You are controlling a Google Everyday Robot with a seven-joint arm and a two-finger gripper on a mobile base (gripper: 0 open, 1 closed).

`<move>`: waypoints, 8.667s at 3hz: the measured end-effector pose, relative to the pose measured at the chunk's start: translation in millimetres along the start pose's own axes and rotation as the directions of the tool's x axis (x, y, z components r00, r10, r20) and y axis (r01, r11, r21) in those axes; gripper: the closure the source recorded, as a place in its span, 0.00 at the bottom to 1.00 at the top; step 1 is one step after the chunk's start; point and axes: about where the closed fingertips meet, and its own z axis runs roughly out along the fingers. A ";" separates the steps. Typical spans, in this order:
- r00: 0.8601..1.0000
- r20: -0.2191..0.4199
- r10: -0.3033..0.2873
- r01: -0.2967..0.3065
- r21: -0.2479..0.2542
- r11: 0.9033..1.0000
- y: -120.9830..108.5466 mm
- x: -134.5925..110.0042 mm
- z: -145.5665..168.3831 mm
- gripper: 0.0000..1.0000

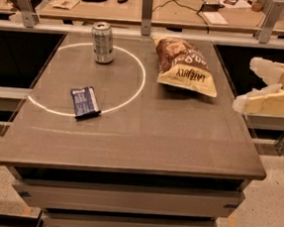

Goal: Pick 7up can

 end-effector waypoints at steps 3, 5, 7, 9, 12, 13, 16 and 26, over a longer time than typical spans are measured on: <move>0.999 0.021 -0.045 0.042 0.116 0.992 -17.7 2.0 80.4 0.00; 0.999 0.039 -0.028 0.023 0.132 0.991 -51.6 4.6 148.3 0.00; 0.988 -0.065 -0.137 0.145 0.135 0.980 -52.5 -21.2 240.1 0.00; 0.989 -0.047 -0.139 0.143 0.092 0.985 -48.5 -26.2 256.8 0.00; 0.986 -0.097 -0.133 0.140 0.071 0.988 -59.8 -21.5 360.6 0.00; 0.980 -0.163 -0.117 0.138 0.128 0.982 -75.1 -17.4 381.1 0.00; 0.971 -0.196 -0.134 0.152 0.082 0.985 -83.2 -8.4 432.7 0.00; 0.965 0.114 -0.237 0.261 -0.297 0.919 -75.1 -135.3 339.5 1.00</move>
Offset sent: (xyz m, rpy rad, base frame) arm 0.0592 0.0525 -0.0287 -0.1007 -0.0494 -0.2391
